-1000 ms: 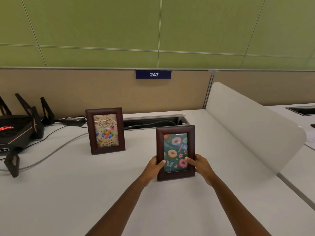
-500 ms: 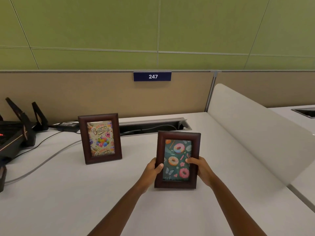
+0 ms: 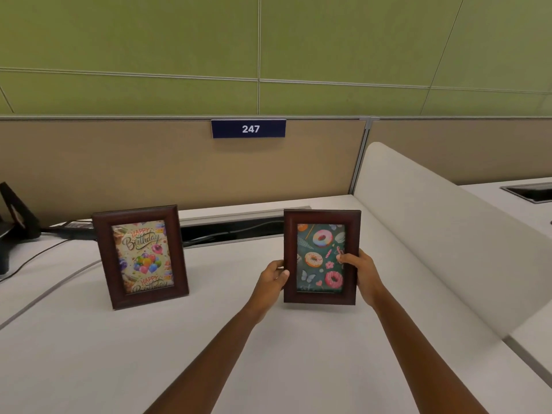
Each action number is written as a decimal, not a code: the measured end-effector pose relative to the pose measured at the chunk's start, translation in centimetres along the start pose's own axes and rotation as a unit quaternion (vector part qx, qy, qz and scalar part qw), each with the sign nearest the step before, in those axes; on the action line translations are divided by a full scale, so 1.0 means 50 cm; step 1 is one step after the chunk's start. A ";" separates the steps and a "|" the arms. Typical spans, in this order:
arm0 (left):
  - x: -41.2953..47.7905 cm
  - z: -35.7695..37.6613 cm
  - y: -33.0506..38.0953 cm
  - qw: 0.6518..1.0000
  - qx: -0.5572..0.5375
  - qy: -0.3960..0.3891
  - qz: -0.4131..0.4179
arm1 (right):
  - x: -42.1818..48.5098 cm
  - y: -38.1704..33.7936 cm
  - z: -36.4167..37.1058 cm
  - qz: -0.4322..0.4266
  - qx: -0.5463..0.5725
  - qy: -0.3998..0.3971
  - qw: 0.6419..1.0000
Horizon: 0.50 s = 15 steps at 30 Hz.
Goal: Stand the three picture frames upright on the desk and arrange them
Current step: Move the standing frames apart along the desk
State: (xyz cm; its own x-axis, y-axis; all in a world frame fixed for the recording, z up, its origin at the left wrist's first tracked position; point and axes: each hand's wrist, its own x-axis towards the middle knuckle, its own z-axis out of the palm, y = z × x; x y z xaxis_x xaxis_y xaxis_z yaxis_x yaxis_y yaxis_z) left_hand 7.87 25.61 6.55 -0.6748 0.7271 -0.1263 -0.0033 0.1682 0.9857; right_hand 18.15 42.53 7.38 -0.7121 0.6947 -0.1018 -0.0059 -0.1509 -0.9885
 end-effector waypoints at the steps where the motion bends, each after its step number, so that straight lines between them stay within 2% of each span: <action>1: 0.013 0.006 0.004 1.000 0.003 -0.004 0.001 | 0.013 -0.003 -0.005 -0.001 0.001 0.008 1.000; 15: 0.158 0.069 0.021 0.999 0.007 -0.048 0.005 | 0.150 -0.009 -0.072 0.017 0.007 0.085 0.996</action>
State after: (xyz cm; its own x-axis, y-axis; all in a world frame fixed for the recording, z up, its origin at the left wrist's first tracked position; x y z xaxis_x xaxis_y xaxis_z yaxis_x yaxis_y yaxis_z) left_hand 5.08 33.81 6.19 -0.6004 0.7895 -0.1273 0.0141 0.1697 0.9854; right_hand 15.35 50.35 6.66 -0.5831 0.7977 -0.1538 0.0051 -0.1856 -0.9826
